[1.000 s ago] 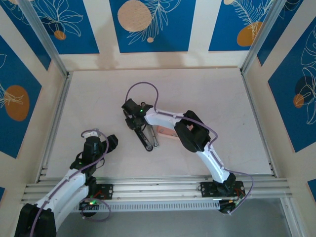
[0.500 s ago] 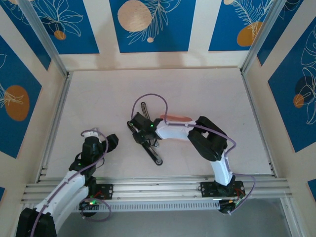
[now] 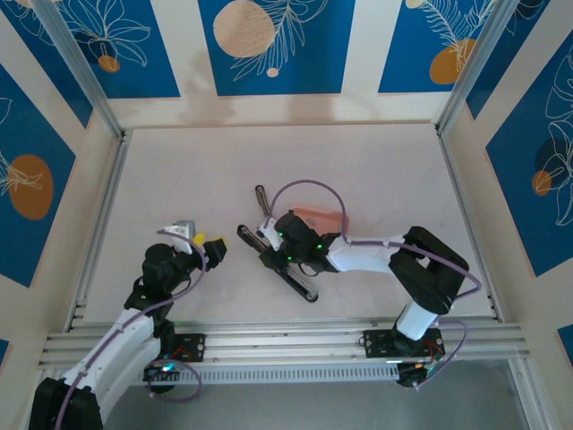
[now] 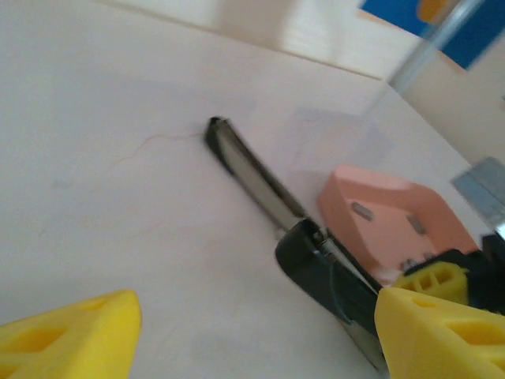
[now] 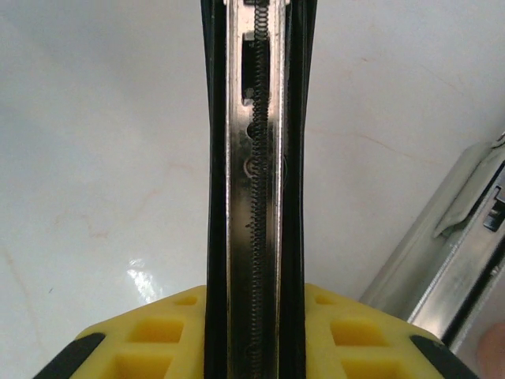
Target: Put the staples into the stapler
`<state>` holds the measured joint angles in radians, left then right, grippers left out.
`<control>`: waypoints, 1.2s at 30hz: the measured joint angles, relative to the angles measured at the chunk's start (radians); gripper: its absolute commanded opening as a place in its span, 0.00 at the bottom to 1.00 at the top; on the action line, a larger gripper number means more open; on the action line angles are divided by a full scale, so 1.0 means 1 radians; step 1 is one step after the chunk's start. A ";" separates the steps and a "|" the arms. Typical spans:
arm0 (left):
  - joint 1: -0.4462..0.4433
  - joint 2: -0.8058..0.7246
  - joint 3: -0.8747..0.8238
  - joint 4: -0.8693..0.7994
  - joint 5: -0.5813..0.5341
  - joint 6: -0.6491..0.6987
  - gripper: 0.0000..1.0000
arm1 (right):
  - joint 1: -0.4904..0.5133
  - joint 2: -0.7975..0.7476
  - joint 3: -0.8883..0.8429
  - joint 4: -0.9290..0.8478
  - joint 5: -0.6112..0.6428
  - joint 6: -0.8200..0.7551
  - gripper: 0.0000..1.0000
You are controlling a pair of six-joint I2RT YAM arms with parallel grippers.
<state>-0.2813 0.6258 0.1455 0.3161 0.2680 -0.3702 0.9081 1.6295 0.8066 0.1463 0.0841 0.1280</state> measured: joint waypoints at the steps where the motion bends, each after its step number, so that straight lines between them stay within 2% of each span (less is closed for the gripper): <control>1: 0.000 0.004 0.010 0.018 0.025 0.020 0.77 | -0.010 -0.016 -0.019 0.018 -0.022 -0.016 0.15; 11: 0.001 0.168 0.015 0.312 0.333 0.092 0.68 | -0.066 -0.168 -0.274 0.286 -0.206 -0.226 0.13; 20: -0.018 0.299 0.015 0.537 0.517 0.094 0.66 | -0.105 -0.199 -0.325 0.383 -0.360 -0.302 0.14; 30: -0.128 0.310 0.075 0.481 0.604 0.255 0.66 | -0.128 -0.200 -0.332 0.476 -0.481 -0.302 0.14; 36: -0.158 0.298 0.082 0.397 0.612 0.347 0.58 | -0.132 -0.200 -0.332 0.496 -0.555 -0.303 0.15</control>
<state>-0.4389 0.9241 0.2272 0.7132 0.8795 -0.0235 0.7765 1.4296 0.4744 0.6418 -0.4713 -0.1753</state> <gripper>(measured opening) 0.612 0.261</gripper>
